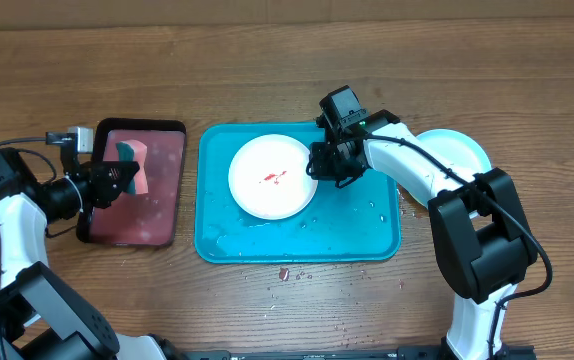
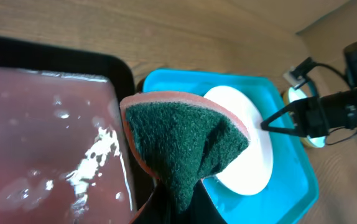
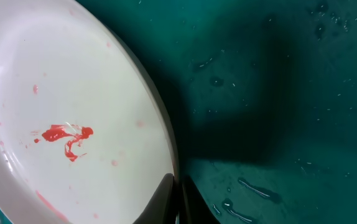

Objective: Clean dirty plates on tray and stack at the side
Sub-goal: 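Dip the sponge in the soapy water and lift it with left gripper, then scrub the white plate with the sponge held in the left gripper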

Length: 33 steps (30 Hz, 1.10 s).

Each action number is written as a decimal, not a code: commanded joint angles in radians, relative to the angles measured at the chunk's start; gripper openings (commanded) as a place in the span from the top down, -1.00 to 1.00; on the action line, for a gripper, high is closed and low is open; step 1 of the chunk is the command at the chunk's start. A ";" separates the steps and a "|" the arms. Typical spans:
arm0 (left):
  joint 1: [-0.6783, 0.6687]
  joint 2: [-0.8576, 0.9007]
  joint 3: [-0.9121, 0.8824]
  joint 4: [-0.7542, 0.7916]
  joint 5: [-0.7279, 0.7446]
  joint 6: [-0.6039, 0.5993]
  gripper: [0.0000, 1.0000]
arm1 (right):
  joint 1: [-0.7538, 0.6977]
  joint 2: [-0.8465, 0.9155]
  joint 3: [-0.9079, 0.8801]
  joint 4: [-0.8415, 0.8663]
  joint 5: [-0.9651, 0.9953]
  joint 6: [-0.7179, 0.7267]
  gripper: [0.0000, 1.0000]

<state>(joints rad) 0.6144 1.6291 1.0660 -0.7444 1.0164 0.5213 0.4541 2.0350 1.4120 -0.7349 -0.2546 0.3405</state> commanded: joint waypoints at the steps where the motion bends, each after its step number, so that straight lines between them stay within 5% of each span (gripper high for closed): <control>1: -0.028 -0.028 -0.004 0.002 -0.071 -0.054 0.92 | 0.005 0.006 -0.006 -0.009 0.007 0.004 0.93; 5: -0.122 -0.027 -0.004 0.060 -0.428 -0.362 0.92 | 0.005 0.006 -0.006 -0.046 0.008 -0.037 0.93; 7: -0.190 -0.027 -0.004 0.079 -0.527 -0.424 0.91 | 0.005 0.006 -0.006 -0.053 0.008 -0.056 0.93; 19: -0.747 -0.016 0.043 0.195 -0.692 -0.439 0.92 | 0.005 0.006 -0.006 -0.056 0.019 -0.056 0.93; 33: -1.003 0.157 0.043 0.435 -0.732 -0.484 0.92 | 0.005 0.006 -0.006 -0.056 0.018 -0.056 0.93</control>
<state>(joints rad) -0.3504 1.7439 1.0870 -0.3431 0.3237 0.0933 0.4541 2.0350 1.4120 -0.7963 -0.2455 0.2909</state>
